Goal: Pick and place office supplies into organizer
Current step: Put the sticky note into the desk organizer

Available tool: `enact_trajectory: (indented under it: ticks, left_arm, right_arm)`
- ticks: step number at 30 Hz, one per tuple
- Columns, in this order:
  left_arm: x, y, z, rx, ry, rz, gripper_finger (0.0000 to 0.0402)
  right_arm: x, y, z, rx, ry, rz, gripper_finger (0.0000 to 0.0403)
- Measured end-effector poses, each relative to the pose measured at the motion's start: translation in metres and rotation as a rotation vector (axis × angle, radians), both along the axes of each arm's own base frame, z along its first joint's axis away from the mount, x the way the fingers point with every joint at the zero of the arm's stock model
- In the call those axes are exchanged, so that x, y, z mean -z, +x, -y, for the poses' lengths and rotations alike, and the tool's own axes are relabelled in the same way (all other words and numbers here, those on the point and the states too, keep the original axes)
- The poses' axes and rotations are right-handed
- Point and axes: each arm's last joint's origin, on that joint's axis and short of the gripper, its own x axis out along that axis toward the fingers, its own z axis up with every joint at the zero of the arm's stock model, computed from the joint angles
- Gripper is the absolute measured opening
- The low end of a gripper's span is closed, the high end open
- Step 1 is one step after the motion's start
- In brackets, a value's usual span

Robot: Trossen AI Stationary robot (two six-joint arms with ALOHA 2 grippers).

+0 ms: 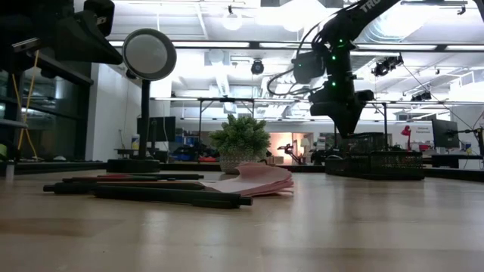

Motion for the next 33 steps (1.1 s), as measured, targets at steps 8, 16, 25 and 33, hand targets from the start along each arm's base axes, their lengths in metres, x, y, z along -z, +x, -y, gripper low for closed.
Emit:
enact_trajectory:
  ticks: [8, 16, 25, 33]
  left_arm:
    - [0.000, 0.000, 0.000, 0.000, 0.000, 0.000, 0.0001]
    - [0.000, 0.000, 0.000, 0.000, 0.000, 0.000, 0.0001]
    - [0.000, 0.000, 0.000, 0.000, 0.000, 0.000, 0.0001]
    - [0.000, 0.000, 0.000, 0.000, 0.000, 0.000, 0.0001]
  right_arm:
    - [0.000, 0.028, -0.028, -0.151, 0.037, 0.080, 0.0122]
    - [0.000, 0.070, -0.098, -0.365, 0.091, 0.197, 0.0122]
    - [-0.005, 0.106, -0.188, -0.490, 0.090, 0.446, 0.0122]
    - [-0.010, 0.115, -0.244, -0.649, 0.080, 0.558, 0.0122]
